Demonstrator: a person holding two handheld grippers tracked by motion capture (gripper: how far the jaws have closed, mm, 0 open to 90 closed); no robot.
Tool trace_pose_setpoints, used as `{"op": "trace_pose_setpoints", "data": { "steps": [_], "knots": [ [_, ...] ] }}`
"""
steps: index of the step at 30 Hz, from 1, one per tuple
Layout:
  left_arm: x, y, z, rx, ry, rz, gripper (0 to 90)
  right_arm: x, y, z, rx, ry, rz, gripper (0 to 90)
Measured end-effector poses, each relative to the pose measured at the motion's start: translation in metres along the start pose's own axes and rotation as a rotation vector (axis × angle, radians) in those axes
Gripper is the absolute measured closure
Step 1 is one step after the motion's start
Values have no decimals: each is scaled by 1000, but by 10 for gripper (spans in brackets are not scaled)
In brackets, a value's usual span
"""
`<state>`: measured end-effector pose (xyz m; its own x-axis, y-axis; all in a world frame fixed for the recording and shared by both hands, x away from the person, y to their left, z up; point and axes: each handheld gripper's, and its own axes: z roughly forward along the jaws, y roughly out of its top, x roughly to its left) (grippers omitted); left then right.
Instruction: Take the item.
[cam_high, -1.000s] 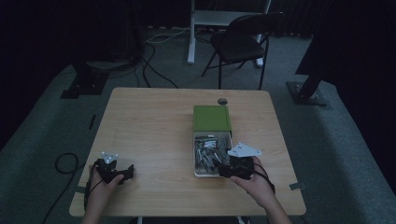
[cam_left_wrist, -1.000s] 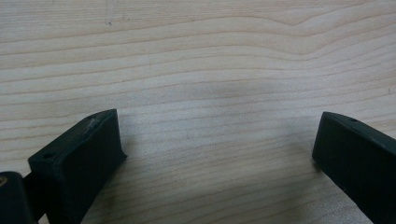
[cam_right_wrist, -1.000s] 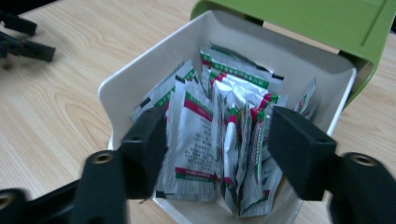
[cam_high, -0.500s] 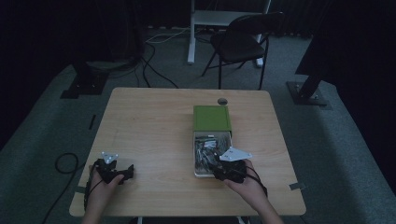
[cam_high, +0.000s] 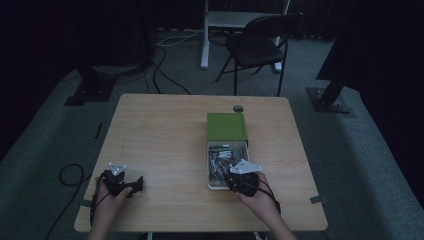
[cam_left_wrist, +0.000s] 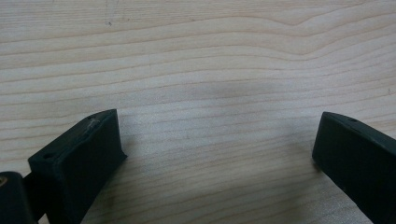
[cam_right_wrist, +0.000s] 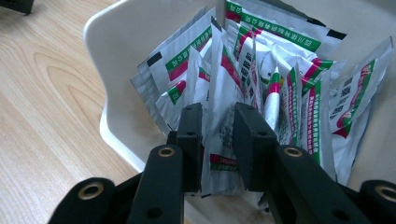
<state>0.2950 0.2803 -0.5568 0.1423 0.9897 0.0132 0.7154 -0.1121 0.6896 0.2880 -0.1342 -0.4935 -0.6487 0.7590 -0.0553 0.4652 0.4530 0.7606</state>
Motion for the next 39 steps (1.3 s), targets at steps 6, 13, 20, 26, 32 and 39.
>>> {"op": "trace_pose_setpoints", "data": {
  "steps": [6, 13, 20, 26, 32, 39],
  "knots": [
    [0, 0, 0, 0, 0, -1, 21, 6, 2, 4, 27, -20, -4, 750],
    [0, 0, 0, 0, 0, -1, 21, 8, 3, 10, 44, -66, 4, 773],
    [0, 0, 0, 0, 0, -1, 21, 6, 6, 6, 32, -98, 17, 879],
    [0, 0, 0, 0, 0, -1, 21, 1, 9, -4, 19, -64, 45, 881],
    [0, 0, 0, 0, 0, -1, 21, 1, 12, -12, -9, -54, 57, 882],
    [0, 0, 0, 0, 0, 0, 21, -3, 20, -24, -58, -45, 84, 882]
  ]
}}
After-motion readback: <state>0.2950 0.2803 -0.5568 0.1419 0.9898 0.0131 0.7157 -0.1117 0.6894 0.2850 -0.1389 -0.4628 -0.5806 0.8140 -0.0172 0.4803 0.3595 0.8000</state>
